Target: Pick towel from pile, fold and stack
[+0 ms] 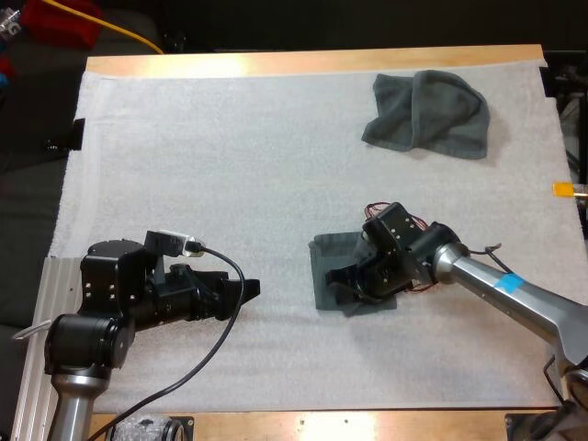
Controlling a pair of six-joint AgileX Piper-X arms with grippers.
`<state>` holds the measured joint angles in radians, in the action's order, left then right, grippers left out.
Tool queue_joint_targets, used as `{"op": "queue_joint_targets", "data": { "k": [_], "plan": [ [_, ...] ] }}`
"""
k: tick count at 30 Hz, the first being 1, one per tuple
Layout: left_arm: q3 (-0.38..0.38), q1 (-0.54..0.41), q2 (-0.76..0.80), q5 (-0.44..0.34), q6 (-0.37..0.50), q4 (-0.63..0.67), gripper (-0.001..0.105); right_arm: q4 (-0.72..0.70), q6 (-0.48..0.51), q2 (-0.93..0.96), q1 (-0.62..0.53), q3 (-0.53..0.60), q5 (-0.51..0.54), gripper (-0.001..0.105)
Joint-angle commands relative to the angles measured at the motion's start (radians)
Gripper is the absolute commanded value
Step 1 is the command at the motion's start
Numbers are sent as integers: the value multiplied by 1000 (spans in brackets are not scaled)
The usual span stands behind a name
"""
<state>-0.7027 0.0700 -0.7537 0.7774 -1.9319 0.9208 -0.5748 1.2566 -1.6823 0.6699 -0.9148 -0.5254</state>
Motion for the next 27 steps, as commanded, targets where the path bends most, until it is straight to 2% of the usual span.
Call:
{"op": "queue_joint_targets", "data": {
  "k": [1, 6, 8, 19, 27],
  "plan": [
    [-4, 2, 6, 15, 4, 2, 68, 9, -4, 1, 0, -10, -14, 20],
    [-4, 2, 6, 15, 4, 2, 68, 17, 4, 5, 0, -24, -73, 66],
    [-4, 2, 6, 15, 4, 2, 68, 18, 29, 16, 0, -29, -96, 75],
    [-4, 2, 6, 15, 4, 2, 68, 128, 47, 132, 0, -32, -136, 75],
    [-4, 2, 6, 15, 4, 2, 68, 73, -3, 132, 0, -32, -123, 75]
  ]
}}
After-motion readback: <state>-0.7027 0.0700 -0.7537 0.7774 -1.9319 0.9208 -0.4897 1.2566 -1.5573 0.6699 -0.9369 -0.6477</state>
